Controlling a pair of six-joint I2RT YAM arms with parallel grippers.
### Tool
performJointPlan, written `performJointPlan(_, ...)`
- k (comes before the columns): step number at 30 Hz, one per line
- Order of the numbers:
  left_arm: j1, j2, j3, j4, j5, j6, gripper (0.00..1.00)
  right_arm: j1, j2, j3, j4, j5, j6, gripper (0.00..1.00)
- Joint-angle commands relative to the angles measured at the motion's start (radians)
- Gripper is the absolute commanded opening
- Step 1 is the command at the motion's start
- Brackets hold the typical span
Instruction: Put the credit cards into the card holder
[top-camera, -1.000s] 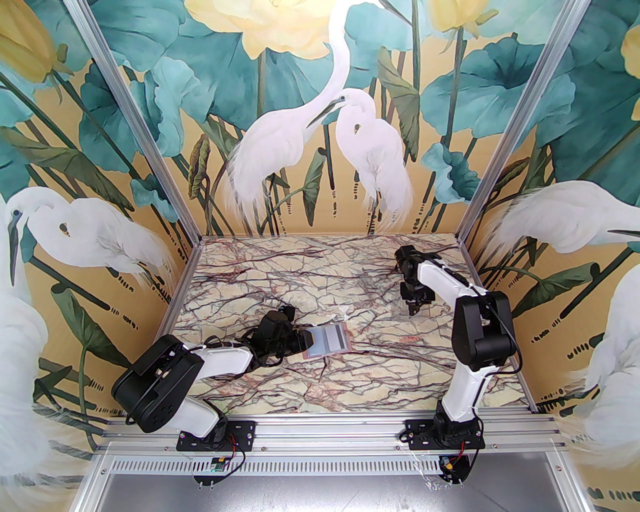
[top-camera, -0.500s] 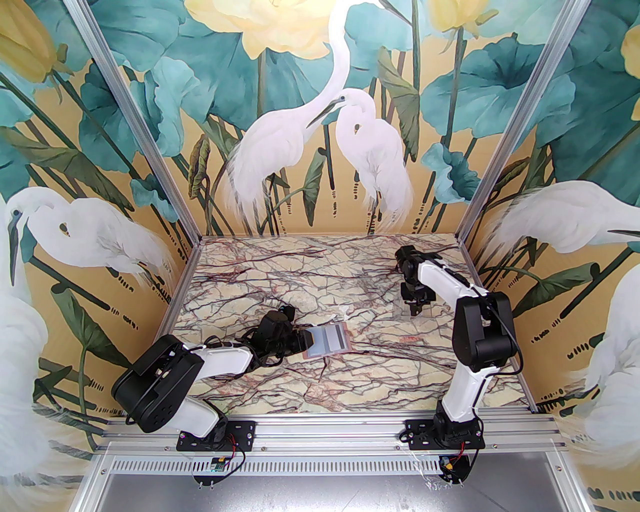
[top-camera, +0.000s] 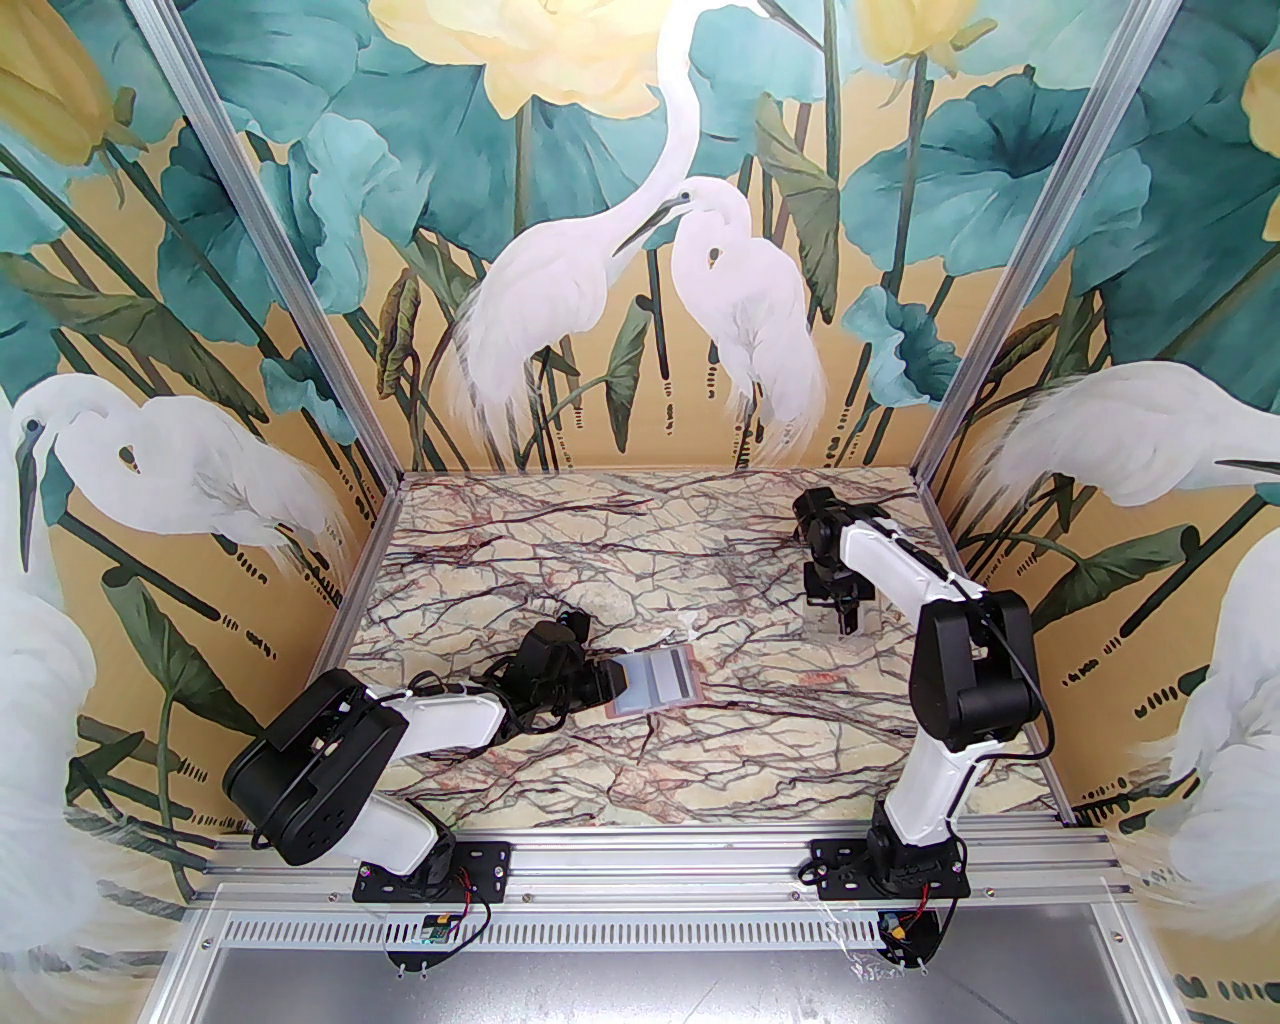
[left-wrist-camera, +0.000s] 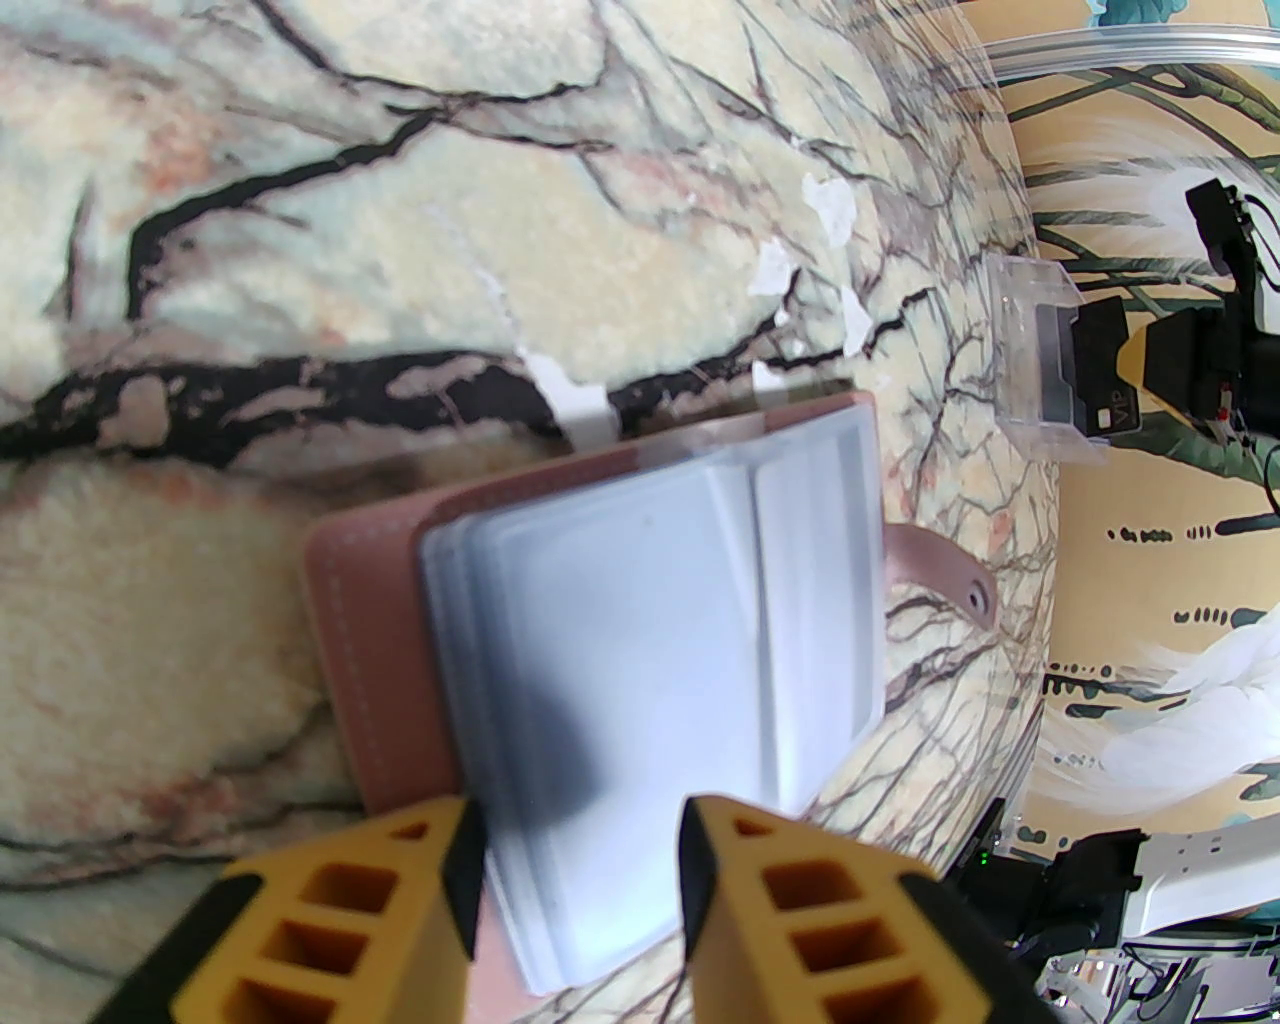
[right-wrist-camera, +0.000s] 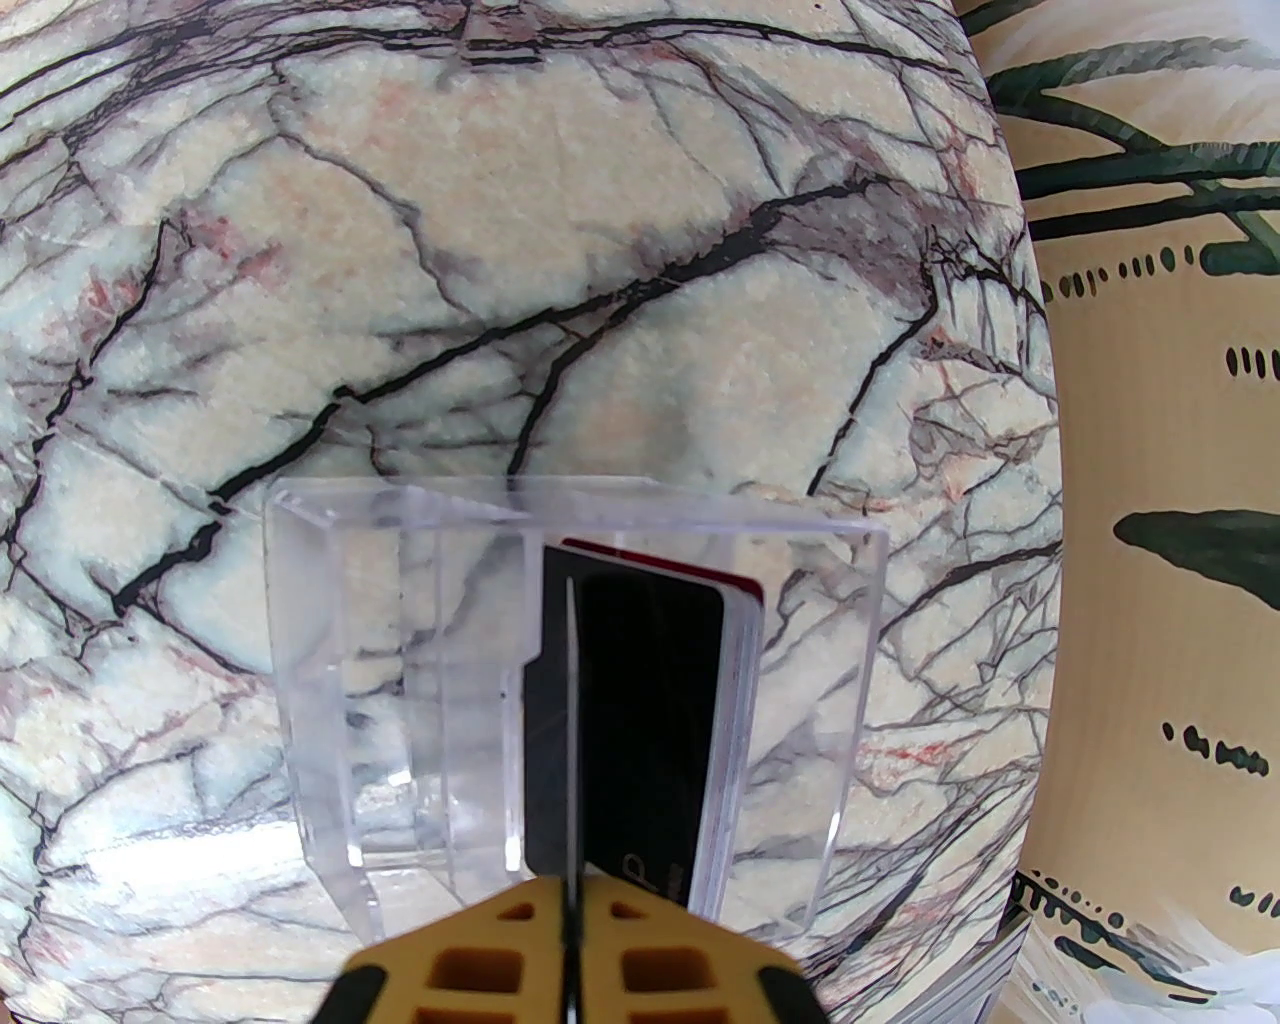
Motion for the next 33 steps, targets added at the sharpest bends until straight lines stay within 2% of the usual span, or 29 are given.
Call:
performJointPlan(1,0.002,0.039,-0.022,-0.034,-0.012,-0.006,0.41,-0.003,-0.028,0.011,-0.011,-0.016,-0.007,0.07)
performJointPlan(10,0.002,0.041,-0.019,-0.035,-0.009,-0.007,0.41,-0.003,-0.05,0.006,-0.009,-0.042,-0.006,0.01)
performJointPlan(17,0.002,0.038,-0.023,-0.031,-0.011,-0.008,0.41,-0.003,-0.143,-0.008,-0.007,-0.089,-0.005,0.0)
performJointPlan(29,0.002,0.033,-0.028,-0.028,-0.014,-0.009,0.41,0.05,-0.447,-0.154,0.209,-0.532,0.004,0.0)
performJointPlan(33,0.003,0.033,-0.029,-0.028,-0.014,-0.009,0.4,0.086,-0.494,-0.211,0.303,-0.677,0.046,0.0)
